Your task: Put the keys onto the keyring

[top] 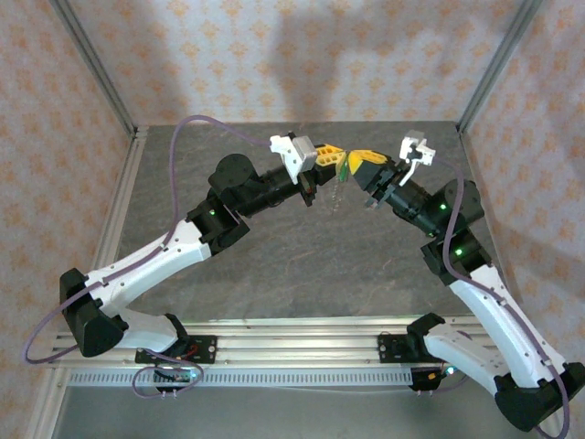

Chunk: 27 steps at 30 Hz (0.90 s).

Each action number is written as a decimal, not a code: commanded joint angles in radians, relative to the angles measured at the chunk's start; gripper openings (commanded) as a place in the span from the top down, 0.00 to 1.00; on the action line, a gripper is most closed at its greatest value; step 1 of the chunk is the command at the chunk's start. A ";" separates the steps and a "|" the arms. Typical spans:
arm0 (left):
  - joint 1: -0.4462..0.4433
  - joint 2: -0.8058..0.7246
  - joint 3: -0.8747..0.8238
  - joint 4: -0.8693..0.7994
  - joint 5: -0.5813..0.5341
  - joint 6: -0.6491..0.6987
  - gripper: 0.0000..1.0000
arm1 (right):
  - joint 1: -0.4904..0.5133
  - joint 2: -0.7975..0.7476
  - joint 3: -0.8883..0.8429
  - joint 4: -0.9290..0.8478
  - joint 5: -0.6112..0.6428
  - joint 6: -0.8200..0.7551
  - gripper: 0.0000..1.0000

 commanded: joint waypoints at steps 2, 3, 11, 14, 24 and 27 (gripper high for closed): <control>-0.013 -0.011 0.035 0.034 0.014 0.000 1.00 | -0.020 -0.046 0.010 0.015 0.048 -0.022 1.00; -0.013 -0.012 0.035 0.035 0.014 0.001 1.00 | -0.022 -0.053 0.007 0.011 0.049 -0.024 1.00; -0.013 -0.006 0.041 0.035 0.017 0.000 1.00 | -0.027 -0.039 0.022 0.024 -0.008 -0.003 1.00; -0.013 -0.003 0.043 0.037 0.017 -0.002 1.00 | -0.027 -0.026 0.032 0.038 -0.031 0.007 1.00; -0.013 0.003 0.050 0.040 0.020 -0.006 1.00 | -0.026 -0.014 0.035 0.055 -0.033 0.014 1.00; -0.013 0.002 0.048 0.045 0.014 -0.009 1.00 | -0.027 -0.017 0.024 0.040 -0.016 0.007 1.00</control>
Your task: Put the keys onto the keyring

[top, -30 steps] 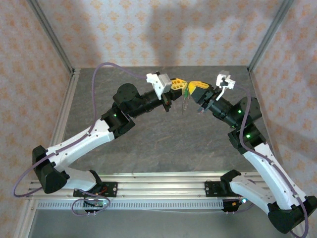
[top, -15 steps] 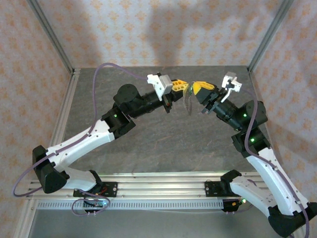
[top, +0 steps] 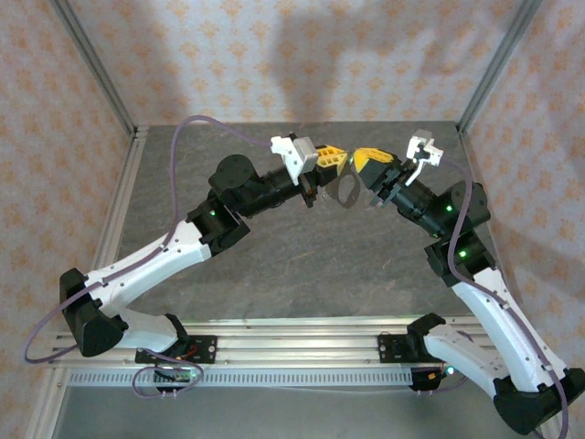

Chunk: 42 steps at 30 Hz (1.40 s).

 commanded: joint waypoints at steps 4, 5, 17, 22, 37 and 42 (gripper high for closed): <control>-0.002 -0.002 0.034 0.066 -0.003 -0.018 1.00 | -0.009 -0.011 -0.001 0.028 0.013 0.000 1.00; -0.002 -0.004 0.030 0.072 -0.006 -0.020 1.00 | -0.010 -0.011 -0.006 0.027 0.013 0.003 1.00; -0.002 -0.007 0.013 0.111 -0.035 -0.037 1.00 | -0.024 0.014 -0.024 0.041 -0.075 0.064 1.00; -0.003 -0.002 0.015 0.118 -0.038 -0.042 1.00 | -0.027 0.036 -0.018 0.042 -0.136 0.084 1.00; -0.003 0.003 -0.019 0.187 -0.137 -0.098 1.00 | -0.066 0.041 -0.052 0.039 -0.156 0.126 1.00; -0.003 0.011 -0.022 0.198 -0.149 -0.126 1.00 | -0.067 0.041 -0.063 0.045 -0.158 0.140 1.00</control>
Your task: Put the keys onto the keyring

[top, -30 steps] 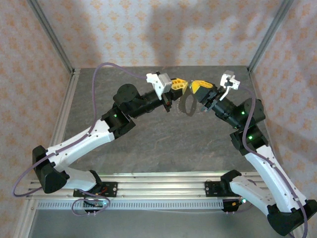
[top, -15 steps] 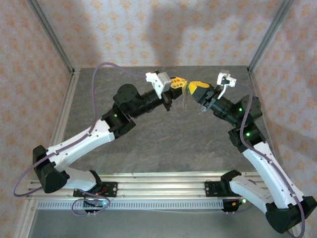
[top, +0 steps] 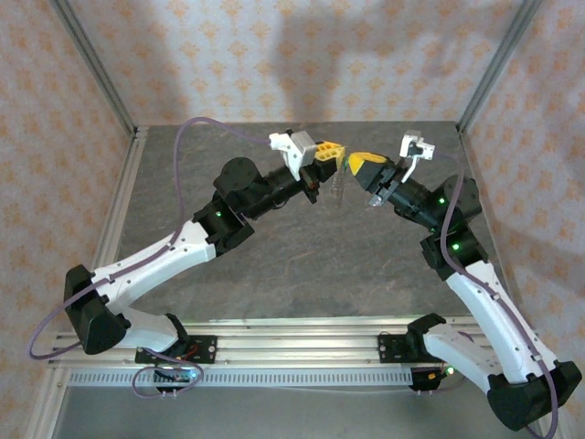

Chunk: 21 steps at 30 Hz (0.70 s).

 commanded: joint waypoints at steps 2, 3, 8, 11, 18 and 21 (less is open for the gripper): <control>-0.002 -0.007 0.007 0.132 -0.038 -0.042 1.00 | -0.004 0.002 -0.018 0.014 -0.032 0.022 1.00; -0.001 -0.004 0.007 0.132 -0.040 -0.045 1.00 | -0.004 0.004 -0.016 0.015 -0.039 0.025 1.00; 0.001 0.008 0.011 0.129 -0.070 -0.060 1.00 | -0.021 0.011 -0.001 -0.023 -0.051 0.024 0.86; 0.015 0.017 0.005 0.136 -0.078 -0.090 1.00 | -0.071 -0.007 -0.004 -0.022 -0.053 0.054 0.77; 0.083 0.019 -0.042 0.187 -0.067 -0.228 1.00 | -0.152 -0.042 -0.017 -0.015 -0.026 0.128 0.73; 0.117 0.016 -0.062 0.199 -0.046 -0.284 1.00 | -0.156 -0.041 -0.005 -0.020 0.032 0.153 0.68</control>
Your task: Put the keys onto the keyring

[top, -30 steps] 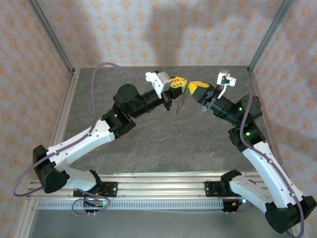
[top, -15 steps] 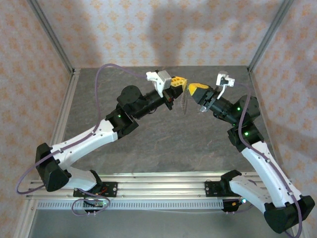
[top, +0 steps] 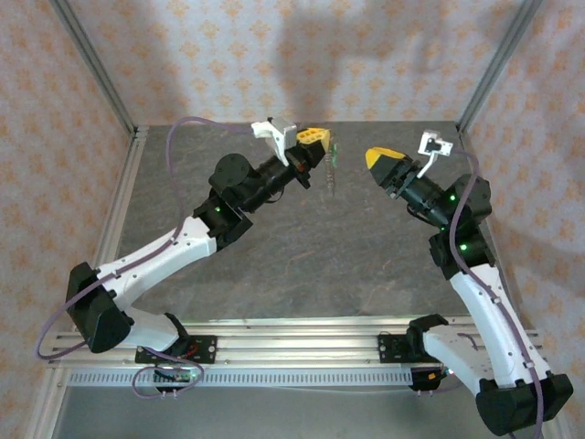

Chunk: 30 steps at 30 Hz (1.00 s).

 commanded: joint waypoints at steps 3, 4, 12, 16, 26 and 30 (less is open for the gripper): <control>0.051 0.000 -0.031 0.096 0.033 -0.144 1.00 | -0.004 0.014 0.037 0.033 0.068 0.074 0.63; 0.060 0.001 -0.034 0.100 0.044 -0.162 1.00 | -0.005 0.030 0.047 0.045 0.072 0.092 0.60; 0.115 0.030 -0.069 0.144 0.129 -0.311 1.00 | -0.004 0.168 0.089 0.191 0.053 0.231 0.56; 0.142 0.063 -0.063 0.184 0.220 -0.402 1.00 | -0.005 0.204 0.093 0.243 0.046 0.266 0.56; 0.157 0.145 -0.041 0.292 0.321 -0.560 1.00 | -0.005 0.286 0.086 0.411 -0.056 0.373 0.47; 0.158 0.178 -0.038 0.357 0.320 -0.629 1.00 | -0.004 0.309 0.058 0.465 -0.057 0.405 0.47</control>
